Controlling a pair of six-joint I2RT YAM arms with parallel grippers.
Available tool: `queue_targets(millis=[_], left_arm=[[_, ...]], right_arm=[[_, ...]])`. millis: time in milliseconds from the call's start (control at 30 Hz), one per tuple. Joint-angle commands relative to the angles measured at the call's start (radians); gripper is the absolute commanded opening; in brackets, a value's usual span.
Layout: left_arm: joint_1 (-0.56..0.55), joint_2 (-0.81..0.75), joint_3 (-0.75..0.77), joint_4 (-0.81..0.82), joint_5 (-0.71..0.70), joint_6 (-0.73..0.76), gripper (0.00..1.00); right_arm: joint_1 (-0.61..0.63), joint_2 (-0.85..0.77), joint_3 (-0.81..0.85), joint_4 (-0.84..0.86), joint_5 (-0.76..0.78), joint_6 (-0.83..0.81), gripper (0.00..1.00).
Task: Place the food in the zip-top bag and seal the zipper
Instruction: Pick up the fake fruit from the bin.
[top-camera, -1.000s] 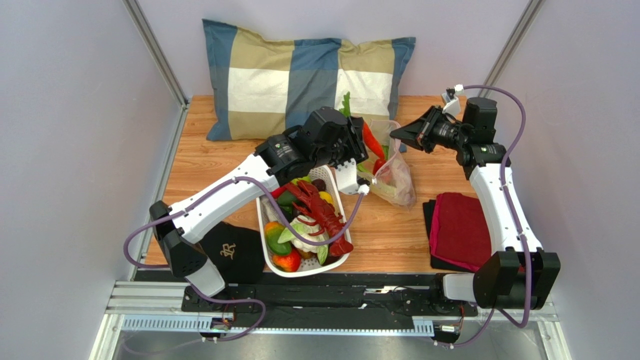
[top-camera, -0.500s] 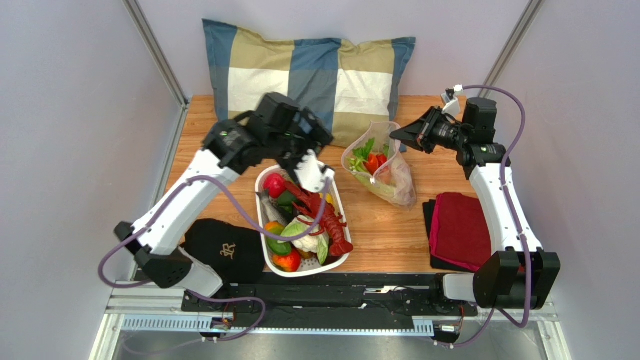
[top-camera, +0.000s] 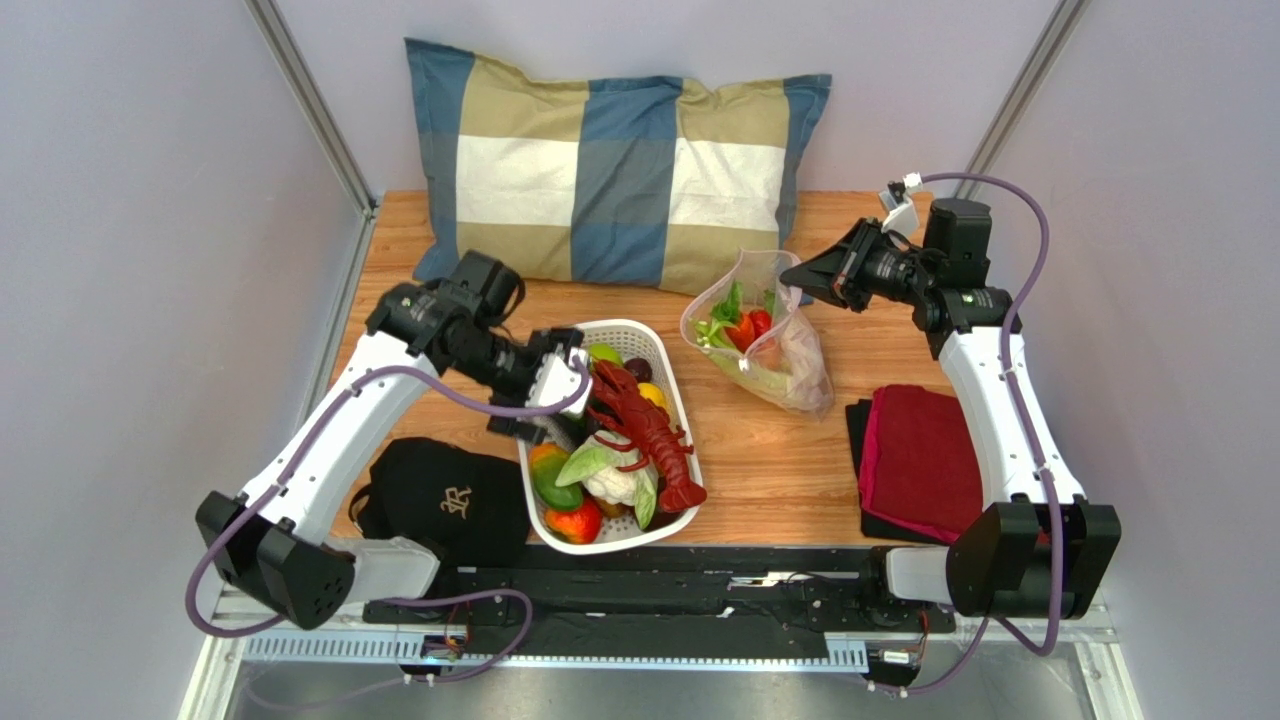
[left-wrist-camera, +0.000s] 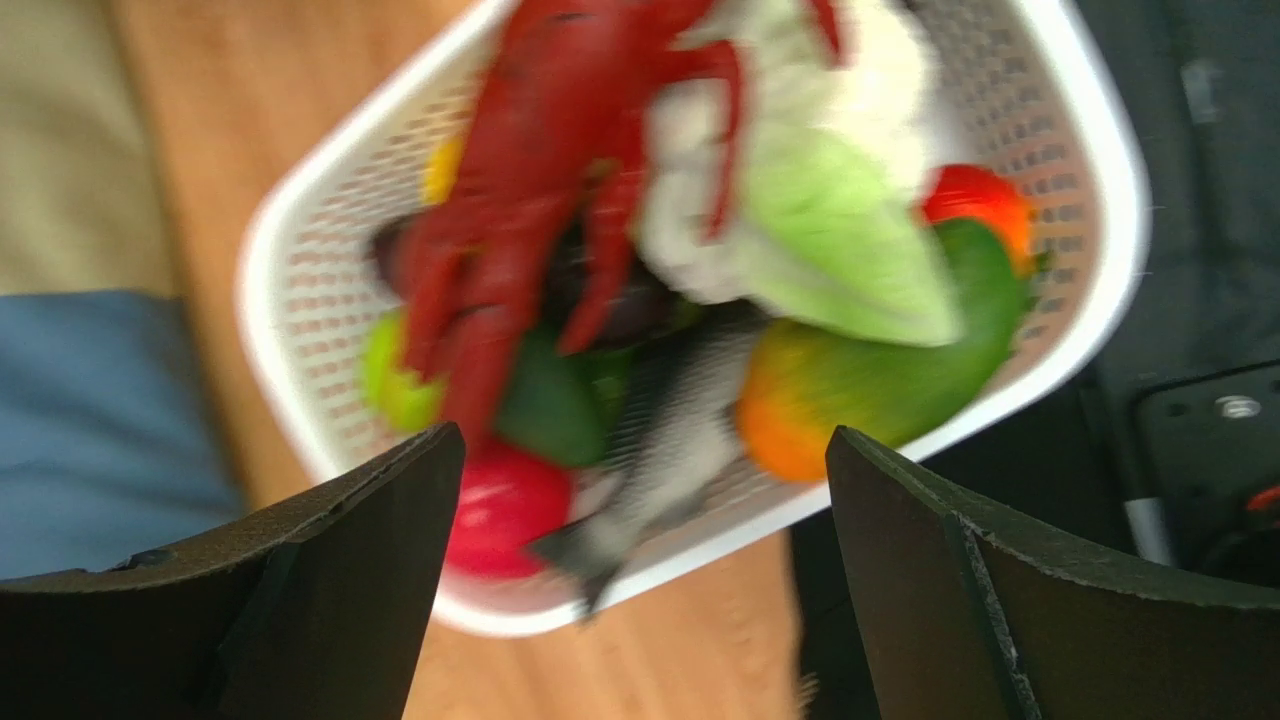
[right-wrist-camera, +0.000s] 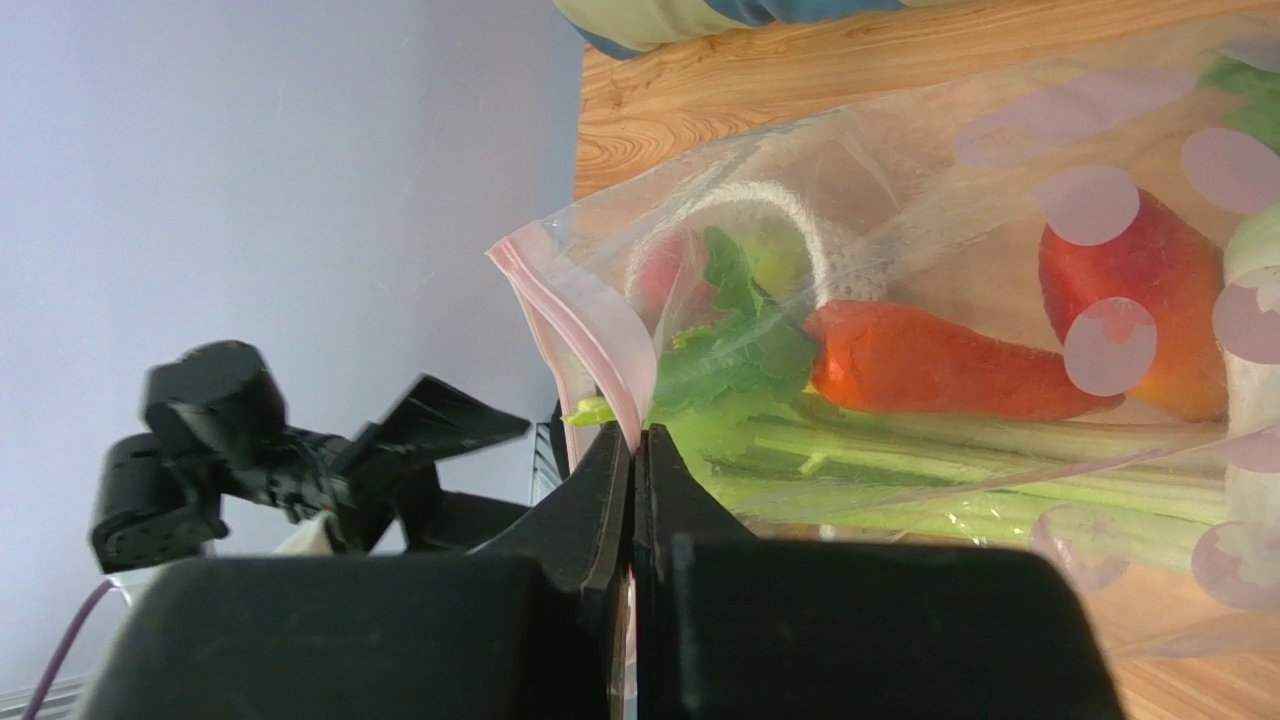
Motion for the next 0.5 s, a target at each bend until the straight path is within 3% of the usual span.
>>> queue_targets(millis=[0,200,467], left_arm=[[-0.038,-0.219,-0.234,-0.170,0.114,0.112,0.99],[-0.153,-0.322,-0.422,-0.058,0.060,0.145,0.99],[-0.163,-0.308,-0.532,0.123,0.010,0.077,0.99]], right_arm=[[0.005,-0.017,0.033,-0.009,0.010,-0.036,0.00],[0.005,-0.016,0.030,-0.012,0.021,-0.039,0.00],[0.005,-0.008,0.038,-0.018,0.024,-0.040,0.00]])
